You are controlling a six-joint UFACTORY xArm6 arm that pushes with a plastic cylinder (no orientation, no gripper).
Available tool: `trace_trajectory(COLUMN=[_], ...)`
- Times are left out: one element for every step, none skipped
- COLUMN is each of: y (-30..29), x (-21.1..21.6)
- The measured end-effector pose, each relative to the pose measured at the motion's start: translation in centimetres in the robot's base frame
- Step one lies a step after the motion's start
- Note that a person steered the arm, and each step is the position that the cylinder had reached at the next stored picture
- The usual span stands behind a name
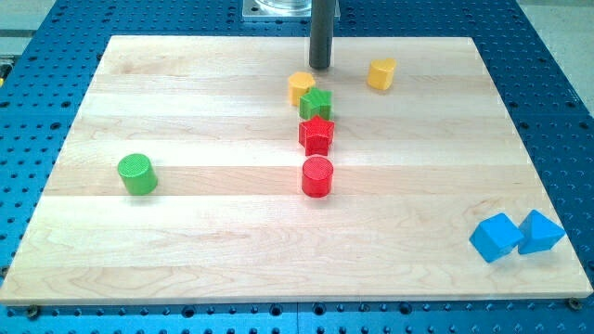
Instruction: Move the hexagon slightly to the right
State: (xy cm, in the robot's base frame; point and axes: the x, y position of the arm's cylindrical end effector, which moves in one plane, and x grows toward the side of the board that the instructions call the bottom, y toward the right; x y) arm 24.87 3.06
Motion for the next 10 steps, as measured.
trace_trajectory(y=[-7.7, -12.3, -8.9, -7.3, -5.9, -4.3, -3.6, -2.4, -2.4, -0.9], x=[0.5, 4.2, 8.3, 8.0, 6.9, 6.2, 6.2, 6.0, 5.3, -1.2])
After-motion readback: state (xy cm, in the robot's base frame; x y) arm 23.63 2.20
